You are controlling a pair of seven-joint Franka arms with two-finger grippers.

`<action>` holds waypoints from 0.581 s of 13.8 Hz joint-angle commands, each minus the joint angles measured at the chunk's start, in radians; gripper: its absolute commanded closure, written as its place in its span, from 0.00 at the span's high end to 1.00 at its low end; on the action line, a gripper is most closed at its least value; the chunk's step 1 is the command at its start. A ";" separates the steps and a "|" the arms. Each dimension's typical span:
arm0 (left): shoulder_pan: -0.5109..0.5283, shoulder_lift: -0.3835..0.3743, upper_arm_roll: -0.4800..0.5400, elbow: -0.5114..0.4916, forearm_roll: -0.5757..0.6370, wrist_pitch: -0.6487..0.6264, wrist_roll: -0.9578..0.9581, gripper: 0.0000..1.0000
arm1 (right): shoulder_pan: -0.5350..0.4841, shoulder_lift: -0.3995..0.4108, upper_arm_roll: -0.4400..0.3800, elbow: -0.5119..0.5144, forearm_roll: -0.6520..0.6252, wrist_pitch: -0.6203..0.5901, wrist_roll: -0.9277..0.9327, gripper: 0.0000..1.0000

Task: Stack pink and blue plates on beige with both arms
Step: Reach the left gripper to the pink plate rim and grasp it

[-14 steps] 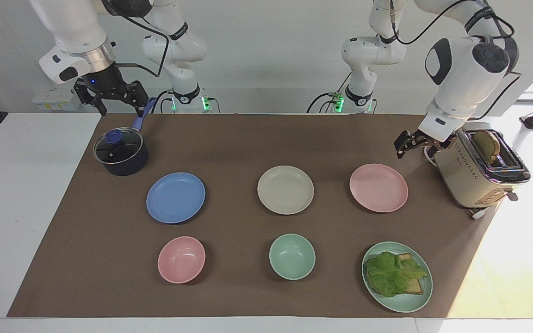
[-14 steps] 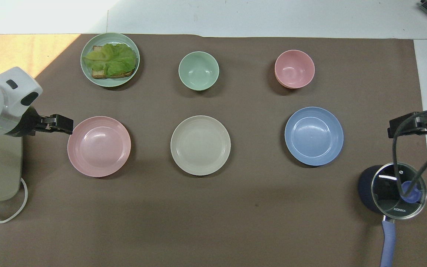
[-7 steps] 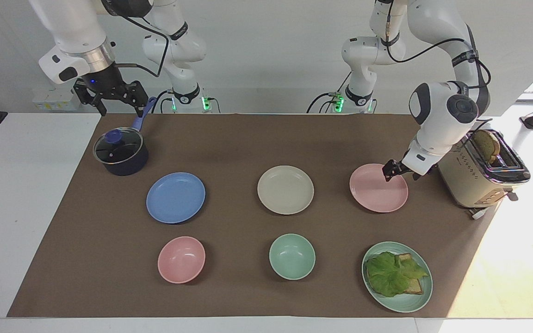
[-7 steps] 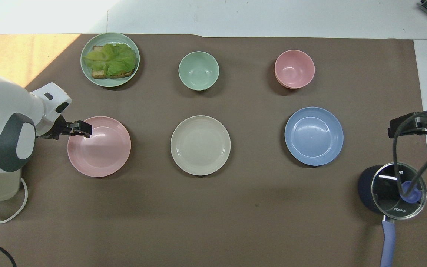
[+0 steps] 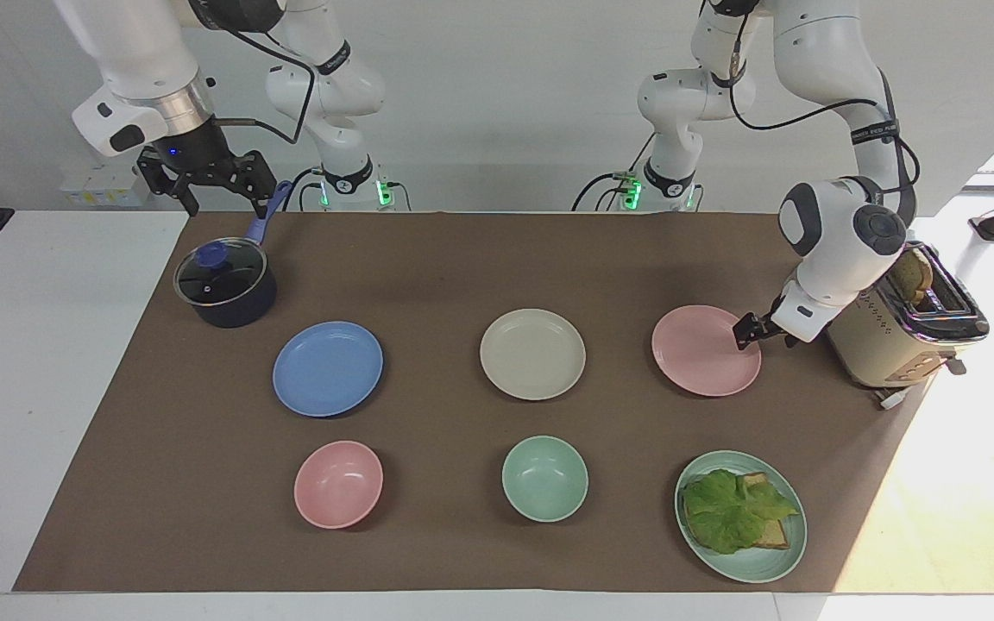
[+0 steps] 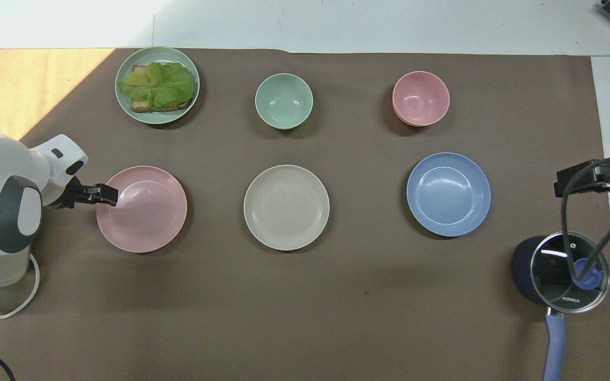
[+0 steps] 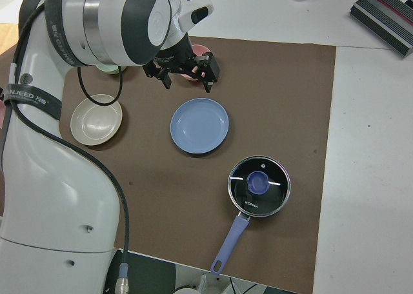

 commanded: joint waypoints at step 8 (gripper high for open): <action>-0.007 -0.056 -0.004 -0.097 0.006 0.009 0.007 0.00 | -0.011 -0.025 0.004 -0.031 0.005 0.010 -0.005 1.00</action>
